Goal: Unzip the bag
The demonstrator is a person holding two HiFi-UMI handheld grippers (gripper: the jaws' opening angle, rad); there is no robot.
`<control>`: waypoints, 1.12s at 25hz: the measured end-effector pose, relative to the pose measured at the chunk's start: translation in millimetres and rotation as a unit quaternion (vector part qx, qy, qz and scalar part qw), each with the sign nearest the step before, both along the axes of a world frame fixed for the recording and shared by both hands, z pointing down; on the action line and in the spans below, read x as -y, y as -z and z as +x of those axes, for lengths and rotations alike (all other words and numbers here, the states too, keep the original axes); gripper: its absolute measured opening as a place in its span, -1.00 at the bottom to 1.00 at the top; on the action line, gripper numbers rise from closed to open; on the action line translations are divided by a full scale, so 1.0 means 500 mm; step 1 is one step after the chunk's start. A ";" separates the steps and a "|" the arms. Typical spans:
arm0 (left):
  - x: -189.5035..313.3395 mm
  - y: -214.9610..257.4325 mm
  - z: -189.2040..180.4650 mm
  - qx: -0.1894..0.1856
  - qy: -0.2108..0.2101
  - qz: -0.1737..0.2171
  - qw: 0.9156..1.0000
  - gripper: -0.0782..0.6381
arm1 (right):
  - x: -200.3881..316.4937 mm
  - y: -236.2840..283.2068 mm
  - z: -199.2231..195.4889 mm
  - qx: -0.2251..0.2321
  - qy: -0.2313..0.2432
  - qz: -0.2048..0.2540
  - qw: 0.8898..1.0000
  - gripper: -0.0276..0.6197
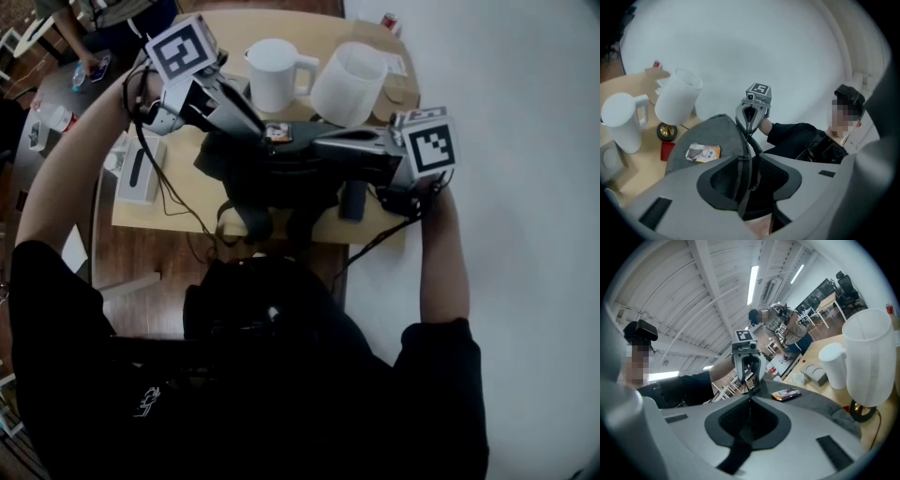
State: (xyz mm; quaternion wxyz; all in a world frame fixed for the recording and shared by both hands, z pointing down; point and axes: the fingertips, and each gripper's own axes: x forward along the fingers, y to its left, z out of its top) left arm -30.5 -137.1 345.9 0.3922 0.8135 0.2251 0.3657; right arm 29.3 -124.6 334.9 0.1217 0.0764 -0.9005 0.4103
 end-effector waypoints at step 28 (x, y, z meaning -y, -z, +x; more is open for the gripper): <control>-0.032 -0.016 0.037 0.050 -0.144 -0.064 0.986 -0.74 | -0.002 -0.007 0.002 0.009 0.007 -0.014 1.000 -0.89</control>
